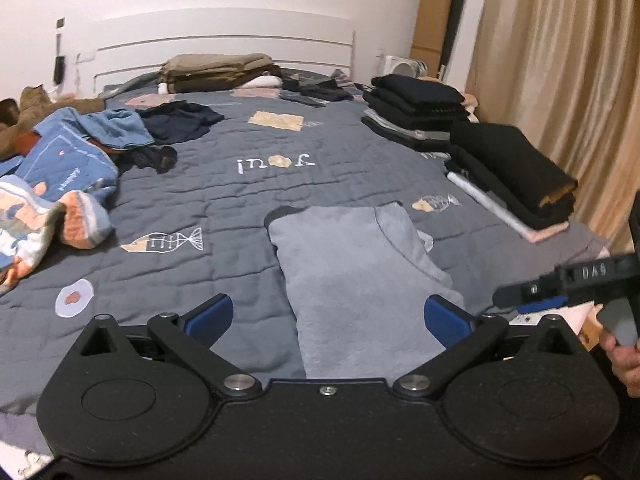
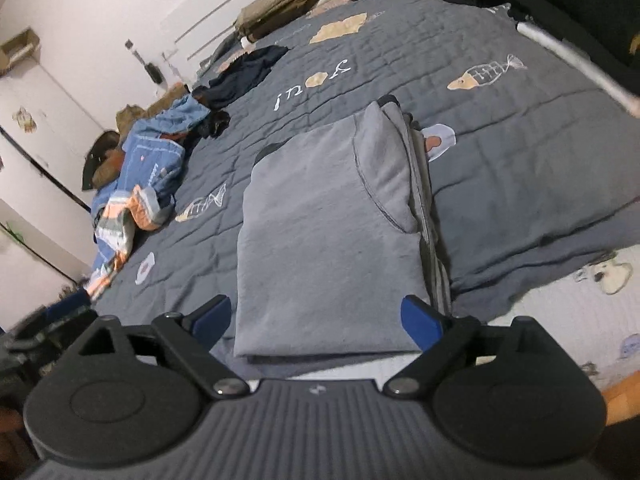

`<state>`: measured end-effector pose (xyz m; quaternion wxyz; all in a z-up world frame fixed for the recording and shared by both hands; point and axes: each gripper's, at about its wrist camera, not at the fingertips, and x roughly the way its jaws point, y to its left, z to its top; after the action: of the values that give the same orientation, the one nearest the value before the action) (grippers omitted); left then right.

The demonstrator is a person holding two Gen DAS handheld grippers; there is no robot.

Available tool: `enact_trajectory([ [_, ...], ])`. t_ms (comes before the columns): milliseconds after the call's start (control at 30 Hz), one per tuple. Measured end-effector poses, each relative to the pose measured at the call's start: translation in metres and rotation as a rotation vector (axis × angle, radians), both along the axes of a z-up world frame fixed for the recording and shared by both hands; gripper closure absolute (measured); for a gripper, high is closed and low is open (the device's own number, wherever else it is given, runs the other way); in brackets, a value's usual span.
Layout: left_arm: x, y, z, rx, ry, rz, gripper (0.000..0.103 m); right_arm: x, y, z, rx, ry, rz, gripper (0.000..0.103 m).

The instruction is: Fold clothes

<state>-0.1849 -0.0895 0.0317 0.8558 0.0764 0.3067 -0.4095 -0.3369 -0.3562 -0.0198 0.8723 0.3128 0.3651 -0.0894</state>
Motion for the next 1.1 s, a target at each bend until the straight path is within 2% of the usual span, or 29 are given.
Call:
enact_trajectory([
  [100,-0.005,0.000,0.017,0.011,0.002,0.003,0.000,-0.006,0.007,0.019,-0.032,0.016,0.026,0.011],
  [333,-0.017,-0.007,0.046,0.110,-0.055,0.035,0.000,-0.015,0.026,0.063,-0.110,0.017,0.071,0.011],
  [433,-0.018,-0.007,0.049,0.145,-0.047,0.038,0.000,-0.017,0.031,0.077,-0.140,0.021,0.076,0.011],
  [700,-0.022,-0.005,0.052,0.168,-0.056,0.033,0.000,-0.020,0.044,0.097,-0.187,0.052,0.094,0.011],
  [1100,-0.028,-0.025,0.055,0.174,-0.072,-0.023,0.000,-0.022,0.057,0.120,-0.226,0.061,0.112,0.012],
])
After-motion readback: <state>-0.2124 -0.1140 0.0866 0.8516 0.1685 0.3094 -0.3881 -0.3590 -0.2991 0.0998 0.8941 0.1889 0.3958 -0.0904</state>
